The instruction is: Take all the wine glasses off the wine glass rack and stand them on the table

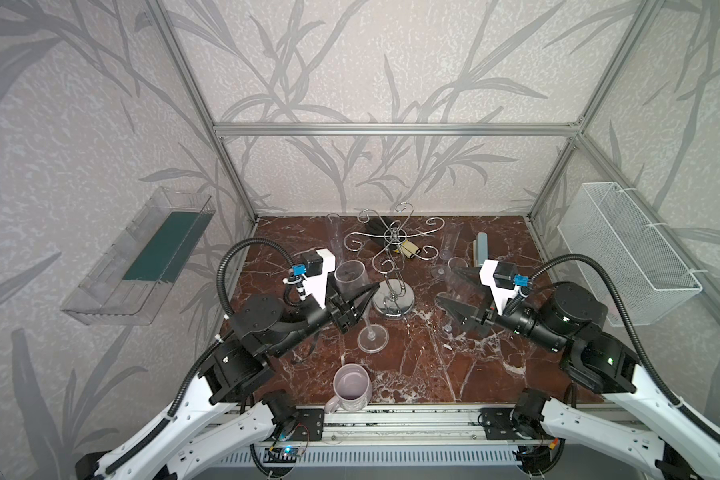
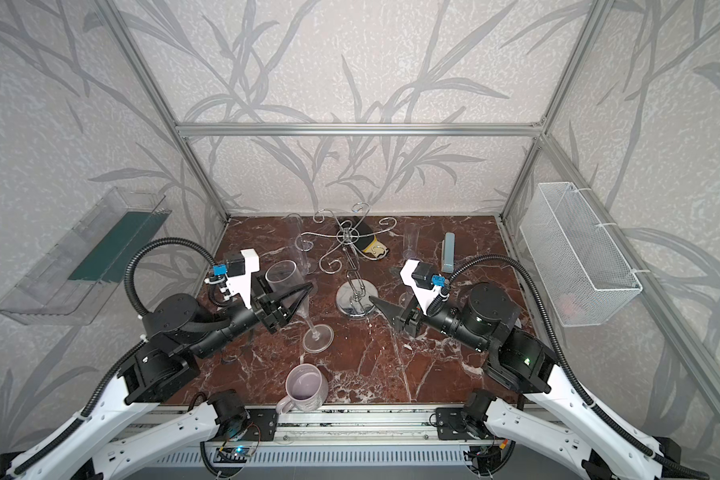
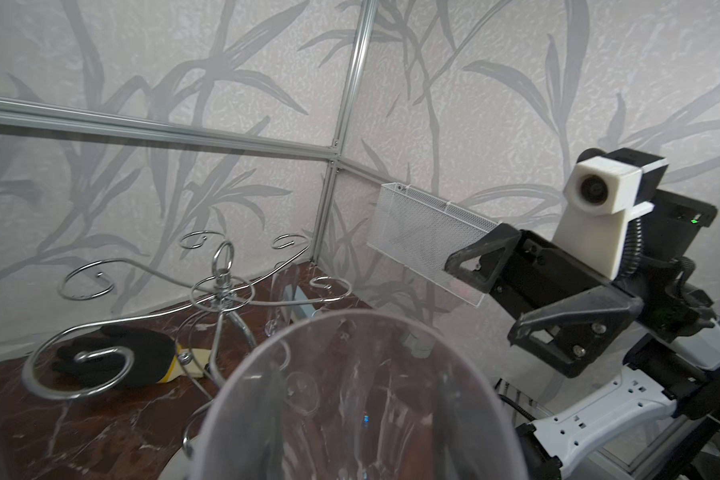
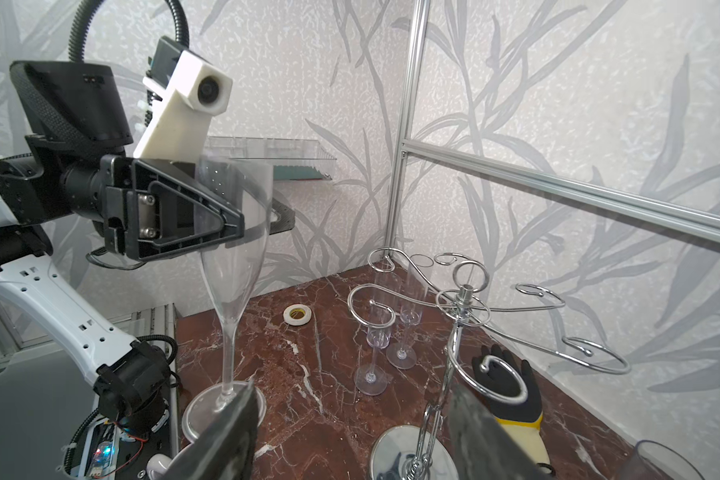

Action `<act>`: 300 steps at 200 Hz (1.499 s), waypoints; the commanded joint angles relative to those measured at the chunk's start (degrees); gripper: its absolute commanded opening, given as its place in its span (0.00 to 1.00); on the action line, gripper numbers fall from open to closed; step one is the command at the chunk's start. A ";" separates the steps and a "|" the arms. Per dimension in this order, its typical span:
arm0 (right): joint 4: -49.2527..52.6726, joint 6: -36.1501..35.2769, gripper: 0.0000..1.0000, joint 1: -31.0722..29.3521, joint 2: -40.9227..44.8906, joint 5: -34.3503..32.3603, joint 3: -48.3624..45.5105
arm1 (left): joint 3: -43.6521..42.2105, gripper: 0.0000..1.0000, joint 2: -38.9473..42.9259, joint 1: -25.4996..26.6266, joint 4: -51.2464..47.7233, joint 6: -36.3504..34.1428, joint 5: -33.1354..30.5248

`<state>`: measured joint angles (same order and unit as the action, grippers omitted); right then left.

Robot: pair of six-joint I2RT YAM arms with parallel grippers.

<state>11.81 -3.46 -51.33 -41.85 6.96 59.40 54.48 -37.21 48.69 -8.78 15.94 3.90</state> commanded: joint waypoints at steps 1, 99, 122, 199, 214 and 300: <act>-1.25 -1.11 0.71 -0.26 1.62 -2.49 -0.35 | -2.12 0.38 3.86 0.09 -2.29 -2.76 -10.83; -0.21 -1.06 0.71 -0.26 6.65 -8.21 -3.46 | -20.07 0.37 7.03 0.09 11.15 -9.66 -29.18; -0.81 -0.77 0.71 -0.26 8.45 -10.11 -5.09 | -24.96 0.37 5.88 0.01 18.95 -11.05 -31.70; -0.56 -0.49 0.71 -0.25 11.87 -14.02 -7.09 | -35.12 0.37 -3.02 -3.86 39.73 -11.90 -33.54; -0.49 -0.29 0.71 -0.22 12.59 -14.58 -7.45 | -36.05 0.36 -5.97 -5.19 43.69 -12.07 -32.56; -0.12 0.56 0.71 -0.26 14.95 -16.54 -8.50 | -38.02 0.36 -22.43 -12.77 59.70 -10.90 -26.89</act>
<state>12.12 -3.68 -51.33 -27.75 -8.36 51.22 16.62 -56.99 37.45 41.80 3.68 -24.77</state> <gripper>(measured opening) 0.709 0.554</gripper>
